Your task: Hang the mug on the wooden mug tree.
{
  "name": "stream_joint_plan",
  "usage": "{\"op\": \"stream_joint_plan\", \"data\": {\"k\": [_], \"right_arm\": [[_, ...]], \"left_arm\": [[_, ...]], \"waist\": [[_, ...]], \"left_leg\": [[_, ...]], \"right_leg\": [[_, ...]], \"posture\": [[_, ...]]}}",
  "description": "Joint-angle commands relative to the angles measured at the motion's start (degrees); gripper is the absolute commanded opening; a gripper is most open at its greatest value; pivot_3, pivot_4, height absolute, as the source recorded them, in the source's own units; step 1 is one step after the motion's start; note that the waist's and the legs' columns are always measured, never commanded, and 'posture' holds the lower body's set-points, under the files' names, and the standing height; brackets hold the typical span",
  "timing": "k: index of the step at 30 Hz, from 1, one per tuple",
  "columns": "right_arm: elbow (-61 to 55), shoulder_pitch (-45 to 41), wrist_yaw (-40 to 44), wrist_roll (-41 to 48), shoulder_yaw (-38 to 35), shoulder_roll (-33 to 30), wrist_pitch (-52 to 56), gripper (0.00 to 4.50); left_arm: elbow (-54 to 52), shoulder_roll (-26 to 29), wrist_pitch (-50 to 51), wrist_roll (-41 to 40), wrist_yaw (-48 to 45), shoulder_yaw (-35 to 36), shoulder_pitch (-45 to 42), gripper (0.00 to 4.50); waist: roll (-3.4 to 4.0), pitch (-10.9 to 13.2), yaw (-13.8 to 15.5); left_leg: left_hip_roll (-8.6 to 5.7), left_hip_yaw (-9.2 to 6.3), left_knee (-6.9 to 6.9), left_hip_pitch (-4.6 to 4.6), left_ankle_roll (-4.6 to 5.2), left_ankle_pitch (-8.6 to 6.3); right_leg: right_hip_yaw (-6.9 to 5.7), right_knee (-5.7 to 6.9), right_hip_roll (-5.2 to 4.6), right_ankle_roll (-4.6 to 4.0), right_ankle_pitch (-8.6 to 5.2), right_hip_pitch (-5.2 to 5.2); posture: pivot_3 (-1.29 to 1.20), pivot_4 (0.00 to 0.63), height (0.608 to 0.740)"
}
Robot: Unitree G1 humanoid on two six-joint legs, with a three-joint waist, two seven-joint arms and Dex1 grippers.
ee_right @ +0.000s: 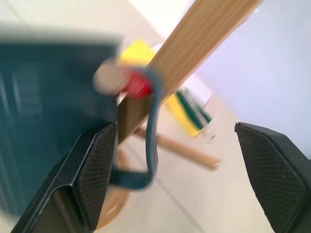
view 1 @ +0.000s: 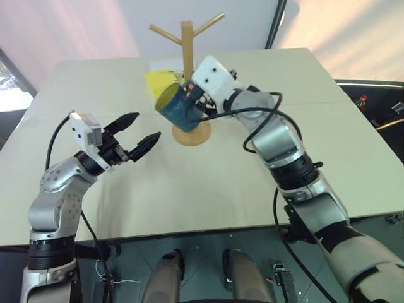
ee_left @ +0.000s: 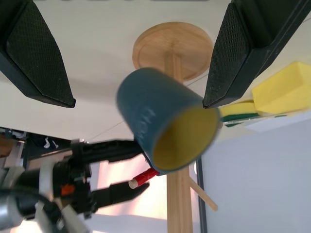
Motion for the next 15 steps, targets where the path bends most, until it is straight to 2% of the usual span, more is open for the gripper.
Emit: {"op": "stream_joint_plan", "data": {"k": [1, 7, 10, 15], "right_arm": [[-7.99, 2.46, 2.56, 2.69, -4.8, -2.45, -1.81, 3.99], [-18.5, 15.96, 7.51, 13.72, -16.82, -4.76, -5.66, 3.99], [-20.26, 26.84, 10.8, 22.32, -24.9, -3.74, -8.53, 3.99], [-15.96, 35.27, 10.73, 25.45, -28.26, -3.71, -13.21, 3.99]], "left_arm": [[-1.44, 0.51, -0.26, -0.97, 0.53, 1.44, -0.67, 4.5], [0.84, 0.17, 0.46, 0.43, 3.78, 2.38, 1.13, 4.5], [4.96, -1.36, -1.13, 2.16, 7.57, 3.81, 2.49, 4.5], [11.17, -3.12, -4.59, 7.22, 12.63, 4.08, 3.74, 4.5]], "waist": [[0.0, 0.0, 0.12], [-0.02, -0.01, 0.1], [-0.03, -0.02, 0.14], [-0.03, -0.01, -0.11]], "left_leg": [[0.0, 0.0, 0.0, 0.0, 0.0, 0.0], [0.01, -0.01, -0.01, 0.01, 0.0, 0.0], [0.02, 0.0, 0.01, 0.03, 0.0, 0.0], [0.03, 0.02, 0.06, 0.07, 0.0, 0.0]], "right_leg": [[0.0, -0.02, 0.0, 0.08, -0.05, 0.01], [0.0, -0.03, -0.01, 0.09, -0.06, 0.05], [0.0, -0.04, -0.01, 0.1, -0.06, 0.08], [0.01, -0.06, -0.01, 0.06, -0.03, 0.11]], "posture": [[0.0, 0.15, 0.74], [0.0, 0.15, 0.74], [0.0, 0.15, 0.74], [0.0, 0.15, 0.74]]}}
